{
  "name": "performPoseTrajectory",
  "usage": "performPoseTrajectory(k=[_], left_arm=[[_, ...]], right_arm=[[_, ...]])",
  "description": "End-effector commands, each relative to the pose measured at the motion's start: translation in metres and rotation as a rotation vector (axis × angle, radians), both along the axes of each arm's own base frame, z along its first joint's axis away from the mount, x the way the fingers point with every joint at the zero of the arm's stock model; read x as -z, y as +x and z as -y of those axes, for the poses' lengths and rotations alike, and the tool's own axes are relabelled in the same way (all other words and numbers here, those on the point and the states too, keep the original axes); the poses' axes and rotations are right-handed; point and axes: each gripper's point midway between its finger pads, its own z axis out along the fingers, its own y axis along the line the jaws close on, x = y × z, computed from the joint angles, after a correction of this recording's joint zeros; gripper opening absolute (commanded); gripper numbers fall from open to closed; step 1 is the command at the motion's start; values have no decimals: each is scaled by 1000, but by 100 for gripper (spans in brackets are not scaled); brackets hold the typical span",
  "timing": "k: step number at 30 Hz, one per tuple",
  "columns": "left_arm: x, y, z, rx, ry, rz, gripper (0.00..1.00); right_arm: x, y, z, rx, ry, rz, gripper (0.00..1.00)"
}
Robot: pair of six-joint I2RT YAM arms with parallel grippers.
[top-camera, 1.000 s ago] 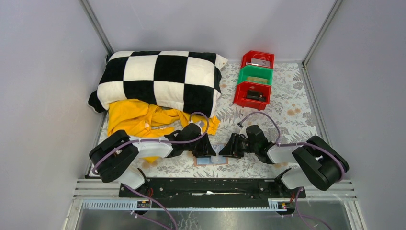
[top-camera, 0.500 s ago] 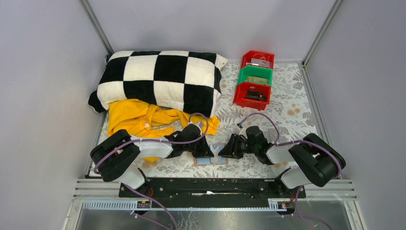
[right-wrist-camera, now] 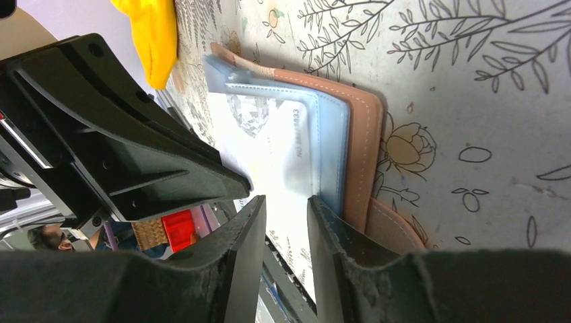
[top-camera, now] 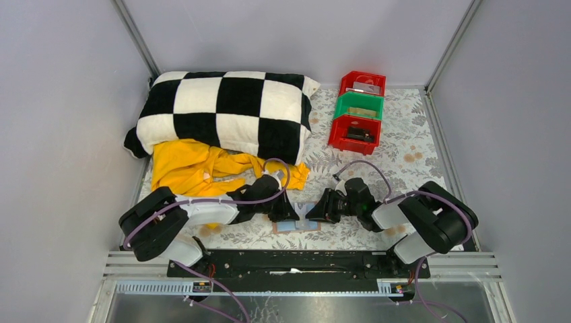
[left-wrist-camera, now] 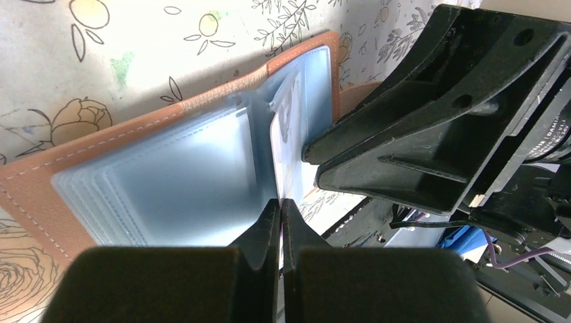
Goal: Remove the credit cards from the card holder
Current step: Remove the credit card from the card holder.
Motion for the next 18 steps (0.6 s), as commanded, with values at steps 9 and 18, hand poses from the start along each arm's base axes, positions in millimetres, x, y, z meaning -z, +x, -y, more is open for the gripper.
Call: performPoseTrajectory(k=[9,18], left_arm=[[-2,-5,-20,1,15,26,0],[-4,-5,-21,1,-25,29,0]], right_arm=[[46,-14,21,51,-141,-90,37],[46,-14,21,51,-137,-92,37]])
